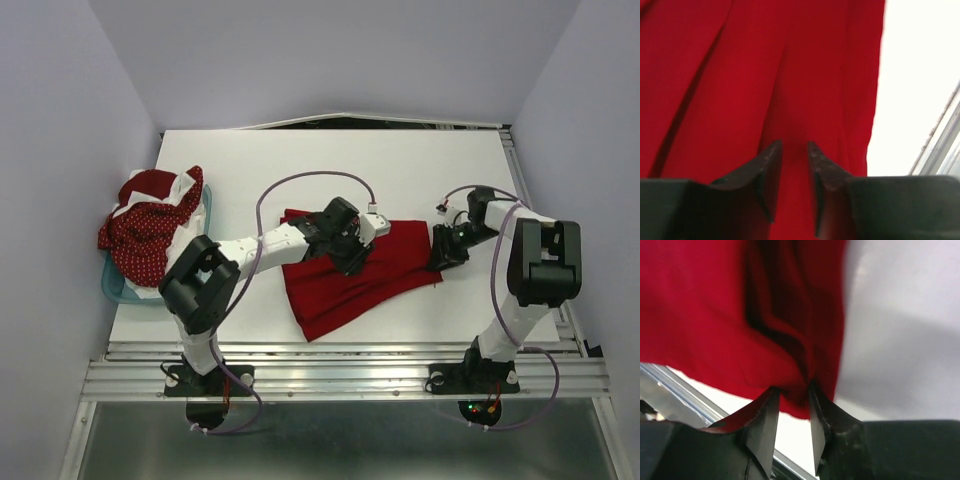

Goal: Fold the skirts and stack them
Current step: Fold the skirt

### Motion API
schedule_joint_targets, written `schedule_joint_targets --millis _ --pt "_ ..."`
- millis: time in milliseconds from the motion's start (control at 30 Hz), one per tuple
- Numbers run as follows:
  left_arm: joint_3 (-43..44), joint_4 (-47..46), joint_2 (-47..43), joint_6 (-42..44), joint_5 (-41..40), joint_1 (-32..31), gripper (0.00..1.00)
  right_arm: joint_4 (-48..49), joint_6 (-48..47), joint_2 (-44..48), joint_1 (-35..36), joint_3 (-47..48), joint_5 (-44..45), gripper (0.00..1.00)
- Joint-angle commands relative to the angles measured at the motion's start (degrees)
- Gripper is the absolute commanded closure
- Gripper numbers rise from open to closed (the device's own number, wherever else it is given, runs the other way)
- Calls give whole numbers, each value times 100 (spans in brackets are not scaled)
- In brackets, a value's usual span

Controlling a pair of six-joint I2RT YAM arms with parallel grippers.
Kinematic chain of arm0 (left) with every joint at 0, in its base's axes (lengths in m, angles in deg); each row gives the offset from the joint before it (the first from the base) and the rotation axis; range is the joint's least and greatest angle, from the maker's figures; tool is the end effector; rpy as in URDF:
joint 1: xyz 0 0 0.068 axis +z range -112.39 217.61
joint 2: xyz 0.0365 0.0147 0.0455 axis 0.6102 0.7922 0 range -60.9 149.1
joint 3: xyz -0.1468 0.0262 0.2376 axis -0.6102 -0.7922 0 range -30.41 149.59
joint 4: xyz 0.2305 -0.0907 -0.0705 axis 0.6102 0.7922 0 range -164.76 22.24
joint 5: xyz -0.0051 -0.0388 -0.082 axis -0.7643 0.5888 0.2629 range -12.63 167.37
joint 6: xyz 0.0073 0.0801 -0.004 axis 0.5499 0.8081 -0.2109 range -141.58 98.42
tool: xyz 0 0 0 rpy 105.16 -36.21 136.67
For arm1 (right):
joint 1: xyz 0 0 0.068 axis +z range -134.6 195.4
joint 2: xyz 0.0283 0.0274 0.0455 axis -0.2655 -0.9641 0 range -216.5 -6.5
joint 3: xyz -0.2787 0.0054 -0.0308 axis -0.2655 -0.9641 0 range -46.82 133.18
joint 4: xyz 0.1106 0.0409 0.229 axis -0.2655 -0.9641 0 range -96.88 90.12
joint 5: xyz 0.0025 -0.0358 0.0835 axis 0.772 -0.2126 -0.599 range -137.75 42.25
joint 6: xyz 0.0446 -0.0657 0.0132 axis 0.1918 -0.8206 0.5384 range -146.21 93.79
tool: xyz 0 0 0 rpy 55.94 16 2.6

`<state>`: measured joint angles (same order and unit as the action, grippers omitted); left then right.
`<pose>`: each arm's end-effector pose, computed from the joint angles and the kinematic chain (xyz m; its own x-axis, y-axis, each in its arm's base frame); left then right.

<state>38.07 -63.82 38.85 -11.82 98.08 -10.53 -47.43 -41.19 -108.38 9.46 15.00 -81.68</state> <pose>0.2526 -0.3187 0.2144 -0.2940 0.5658 -0.7703 0.9348 0.3381 -0.1085 0.3068 0.0072 0.1388 -0.9762 -0.1141 -0.1844 -0.1963 0.8263 0.5280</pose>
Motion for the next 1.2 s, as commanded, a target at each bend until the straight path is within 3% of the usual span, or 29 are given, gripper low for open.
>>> schedule_joint_targets --millis 0,200,333,433,533,733,933,1167 --pt "235 58 387 -439 153 461 67 737 645 -287 -4 356 -193 66" --pt "349 197 502 -317 21 1139 71 1494 1480 -832 48 1121 -456 71" --pt "683 277 116 157 -216 1141 60 1757 2077 -553 48 1262 -632 63" --pt "964 268 -60 360 -505 948 55 2030 2587 53 -4 877 -729 54" --pt "1192 137 -26 378 -909 570 52 2276 3149 660 -75 358 -589 50" --pt "1693 -92 571 219 -1394 -37 51 2653 3967 1372 -127 -923 -404 50" --pt "2185 -145 1248 105 -1386 -301 51 3882 4354 1400 -127 -1944 -438 53" --pt "2494 -153 1715 88 -1183 -389 46 5000 4627 978 -127 -2367 -650 57"
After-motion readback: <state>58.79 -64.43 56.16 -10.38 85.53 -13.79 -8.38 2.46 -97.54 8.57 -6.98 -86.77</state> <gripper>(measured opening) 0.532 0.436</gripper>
